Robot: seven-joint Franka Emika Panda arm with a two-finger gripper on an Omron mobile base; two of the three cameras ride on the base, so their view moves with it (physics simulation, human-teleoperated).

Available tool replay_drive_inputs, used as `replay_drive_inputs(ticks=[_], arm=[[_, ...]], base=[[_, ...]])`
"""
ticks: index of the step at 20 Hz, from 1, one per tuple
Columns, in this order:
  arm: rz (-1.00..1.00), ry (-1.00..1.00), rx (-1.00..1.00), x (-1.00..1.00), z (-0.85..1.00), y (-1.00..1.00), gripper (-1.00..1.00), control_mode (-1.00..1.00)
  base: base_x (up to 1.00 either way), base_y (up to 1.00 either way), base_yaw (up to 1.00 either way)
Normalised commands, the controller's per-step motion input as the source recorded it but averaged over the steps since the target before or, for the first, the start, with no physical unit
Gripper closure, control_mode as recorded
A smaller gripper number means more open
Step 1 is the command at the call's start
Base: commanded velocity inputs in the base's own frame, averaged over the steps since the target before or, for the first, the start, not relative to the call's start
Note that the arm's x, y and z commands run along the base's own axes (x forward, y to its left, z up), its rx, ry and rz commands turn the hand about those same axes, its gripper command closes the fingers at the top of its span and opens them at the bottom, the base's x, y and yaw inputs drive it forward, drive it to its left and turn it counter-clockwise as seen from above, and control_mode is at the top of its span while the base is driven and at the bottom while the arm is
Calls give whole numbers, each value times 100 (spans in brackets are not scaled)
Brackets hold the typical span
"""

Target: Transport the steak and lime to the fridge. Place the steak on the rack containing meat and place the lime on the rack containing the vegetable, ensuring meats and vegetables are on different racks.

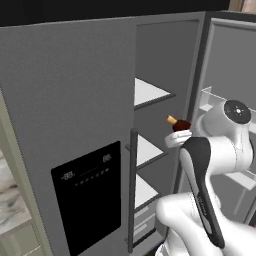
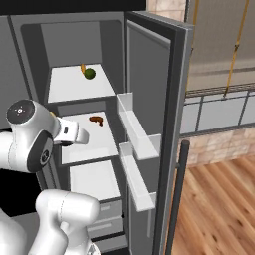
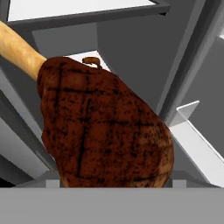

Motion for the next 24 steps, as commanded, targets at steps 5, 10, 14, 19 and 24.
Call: replay_drive_inputs(ticks=[5, 10, 14, 19, 24], arm=[[7, 0, 0, 39, -22, 0, 100, -100], [7, 0, 0, 47, -29, 0, 100, -100], [5, 1, 0, 45, -27, 0, 100, -100], [0, 1, -4, 42, -24, 8, 100, -100], [0, 4, -1, 41, -30, 4, 100, -100]], base=[[0, 0, 0], [0, 0, 0], [0, 0, 0], [0, 0, 0], [0, 0, 0]])
